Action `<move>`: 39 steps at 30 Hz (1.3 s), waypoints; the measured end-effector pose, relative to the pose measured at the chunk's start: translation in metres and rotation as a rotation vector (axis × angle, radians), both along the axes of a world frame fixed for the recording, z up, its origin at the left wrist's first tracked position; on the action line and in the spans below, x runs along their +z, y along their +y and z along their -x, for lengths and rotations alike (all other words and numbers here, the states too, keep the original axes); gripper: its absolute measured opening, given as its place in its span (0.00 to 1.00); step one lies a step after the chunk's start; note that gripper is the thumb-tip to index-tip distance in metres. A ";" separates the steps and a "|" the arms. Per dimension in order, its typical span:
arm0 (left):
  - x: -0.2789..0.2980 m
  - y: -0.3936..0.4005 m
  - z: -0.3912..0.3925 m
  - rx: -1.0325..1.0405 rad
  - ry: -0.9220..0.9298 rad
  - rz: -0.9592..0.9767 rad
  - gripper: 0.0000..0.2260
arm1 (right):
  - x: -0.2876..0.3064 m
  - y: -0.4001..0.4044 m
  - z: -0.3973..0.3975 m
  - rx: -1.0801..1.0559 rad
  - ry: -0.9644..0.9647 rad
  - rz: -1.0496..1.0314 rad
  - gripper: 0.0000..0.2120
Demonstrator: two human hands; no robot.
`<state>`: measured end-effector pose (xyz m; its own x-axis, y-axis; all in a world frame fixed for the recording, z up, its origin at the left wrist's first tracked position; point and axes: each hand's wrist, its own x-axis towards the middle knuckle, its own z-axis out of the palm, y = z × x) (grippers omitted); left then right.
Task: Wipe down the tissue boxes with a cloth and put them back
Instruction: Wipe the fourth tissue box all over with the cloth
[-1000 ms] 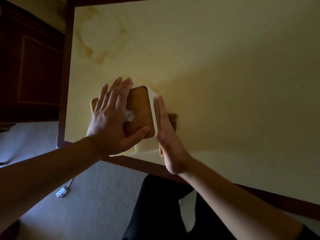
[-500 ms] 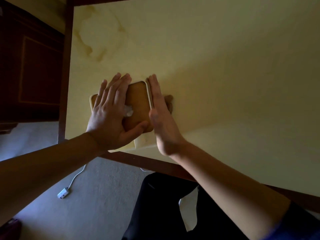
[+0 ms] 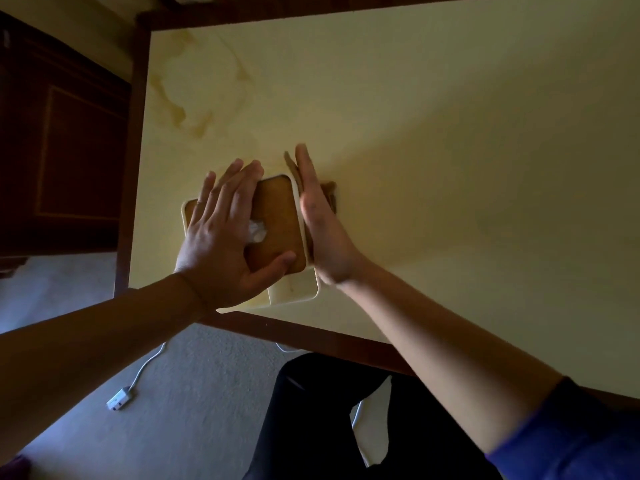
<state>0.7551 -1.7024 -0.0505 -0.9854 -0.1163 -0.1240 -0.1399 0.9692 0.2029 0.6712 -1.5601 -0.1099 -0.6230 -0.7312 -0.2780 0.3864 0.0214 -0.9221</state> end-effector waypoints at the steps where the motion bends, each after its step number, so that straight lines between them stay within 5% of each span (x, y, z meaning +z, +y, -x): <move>1: 0.001 0.000 0.000 0.000 -0.001 -0.001 0.48 | -0.001 -0.008 0.009 0.018 0.101 -0.001 0.49; 8: 0.001 0.002 0.001 0.017 -0.009 -0.002 0.48 | -0.011 -0.017 0.024 0.086 0.132 -0.048 0.35; 11: 0.001 0.003 0.000 0.020 -0.015 -0.003 0.48 | -0.012 -0.001 -0.009 -0.020 0.053 0.034 0.44; 20: 0.001 0.002 0.001 0.019 -0.012 0.008 0.49 | -0.007 0.069 -0.105 -0.010 -0.048 0.138 0.45; 24: 0.001 0.001 0.001 0.018 -0.007 0.010 0.48 | -0.008 0.061 -0.089 0.008 -0.110 0.173 0.43; 28: 0.000 0.001 0.002 0.023 -0.003 0.000 0.48 | -0.002 0.020 -0.031 -0.038 -0.166 -0.002 0.37; 33: 0.003 0.001 0.002 0.045 -0.010 -0.040 0.47 | -0.010 -0.021 0.023 0.017 0.010 0.036 0.48; 36: 0.005 0.020 0.003 0.285 0.070 -0.076 0.40 | -0.016 -0.018 0.028 0.014 0.044 0.032 0.46; 39: 0.007 0.061 0.007 0.952 0.091 -0.182 0.47 | -0.022 -0.014 0.020 0.003 0.063 0.024 0.34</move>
